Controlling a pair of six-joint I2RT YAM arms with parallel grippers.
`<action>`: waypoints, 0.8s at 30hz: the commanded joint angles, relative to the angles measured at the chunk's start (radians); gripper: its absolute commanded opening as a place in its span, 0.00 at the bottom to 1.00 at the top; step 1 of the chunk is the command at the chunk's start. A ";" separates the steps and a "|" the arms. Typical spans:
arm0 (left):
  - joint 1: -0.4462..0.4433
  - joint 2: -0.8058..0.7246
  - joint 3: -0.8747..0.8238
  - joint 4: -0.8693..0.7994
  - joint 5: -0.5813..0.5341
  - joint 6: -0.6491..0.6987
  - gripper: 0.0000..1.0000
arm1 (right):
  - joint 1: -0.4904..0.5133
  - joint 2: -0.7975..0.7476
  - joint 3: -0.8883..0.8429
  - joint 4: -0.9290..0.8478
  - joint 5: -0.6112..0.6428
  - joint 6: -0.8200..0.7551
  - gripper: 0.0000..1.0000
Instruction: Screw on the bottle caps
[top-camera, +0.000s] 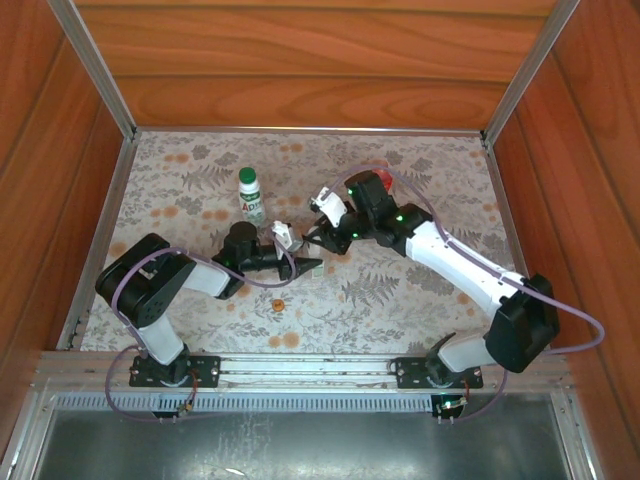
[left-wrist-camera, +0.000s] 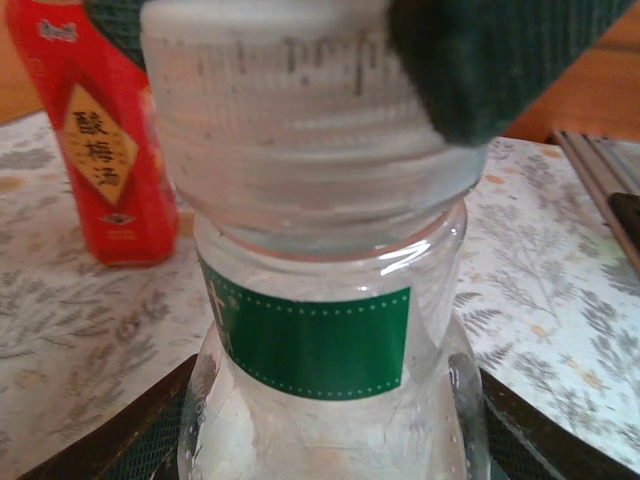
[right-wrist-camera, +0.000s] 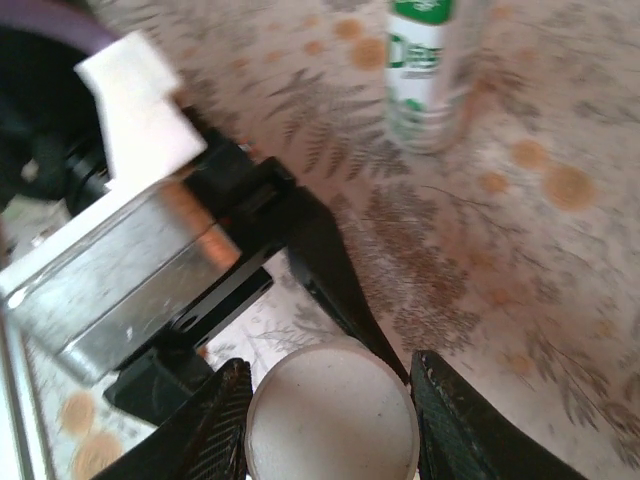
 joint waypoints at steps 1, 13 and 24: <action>-0.002 -0.002 0.032 0.066 -0.111 0.015 0.59 | 0.045 0.001 -0.020 -0.064 0.366 0.288 0.20; -0.009 -0.013 0.009 0.066 0.002 0.041 0.59 | 0.051 -0.126 -0.041 0.007 0.207 0.165 0.59; -0.009 -0.030 0.009 0.064 0.207 -0.009 0.59 | 0.046 -0.205 -0.153 0.186 0.025 0.043 0.72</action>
